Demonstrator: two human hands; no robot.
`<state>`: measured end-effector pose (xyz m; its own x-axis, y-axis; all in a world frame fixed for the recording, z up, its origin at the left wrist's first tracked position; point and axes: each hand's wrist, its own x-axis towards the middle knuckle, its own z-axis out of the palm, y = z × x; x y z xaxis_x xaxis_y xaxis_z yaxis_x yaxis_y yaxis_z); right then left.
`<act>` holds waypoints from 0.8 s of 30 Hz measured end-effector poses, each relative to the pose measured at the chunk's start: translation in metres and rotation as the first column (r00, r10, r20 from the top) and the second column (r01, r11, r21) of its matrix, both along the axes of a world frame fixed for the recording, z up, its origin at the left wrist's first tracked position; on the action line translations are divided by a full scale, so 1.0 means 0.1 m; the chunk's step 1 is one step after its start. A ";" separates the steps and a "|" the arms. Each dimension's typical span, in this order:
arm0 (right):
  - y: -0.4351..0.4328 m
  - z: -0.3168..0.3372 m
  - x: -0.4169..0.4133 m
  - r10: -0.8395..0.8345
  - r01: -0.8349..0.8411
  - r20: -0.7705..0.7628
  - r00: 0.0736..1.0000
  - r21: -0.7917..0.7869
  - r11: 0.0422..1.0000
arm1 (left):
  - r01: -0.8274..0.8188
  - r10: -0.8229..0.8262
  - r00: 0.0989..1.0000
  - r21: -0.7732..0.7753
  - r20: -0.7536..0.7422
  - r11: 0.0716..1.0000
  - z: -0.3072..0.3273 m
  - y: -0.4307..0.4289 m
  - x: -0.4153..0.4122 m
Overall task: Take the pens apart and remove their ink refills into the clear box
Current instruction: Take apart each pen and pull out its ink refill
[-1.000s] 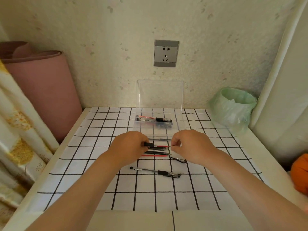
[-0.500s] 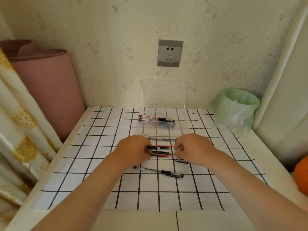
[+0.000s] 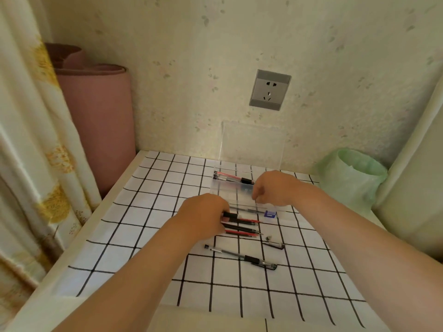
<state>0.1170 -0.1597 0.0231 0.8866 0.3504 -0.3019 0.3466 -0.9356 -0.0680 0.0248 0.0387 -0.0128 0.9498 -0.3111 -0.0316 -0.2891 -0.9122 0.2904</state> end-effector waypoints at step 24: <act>0.12 -0.07 0.11 0.095 -0.080 0.060 0.994 -0.217 0.973 | -0.015 0.020 0.999 -0.099 0.050 0.995 0.03 0.04 -0.01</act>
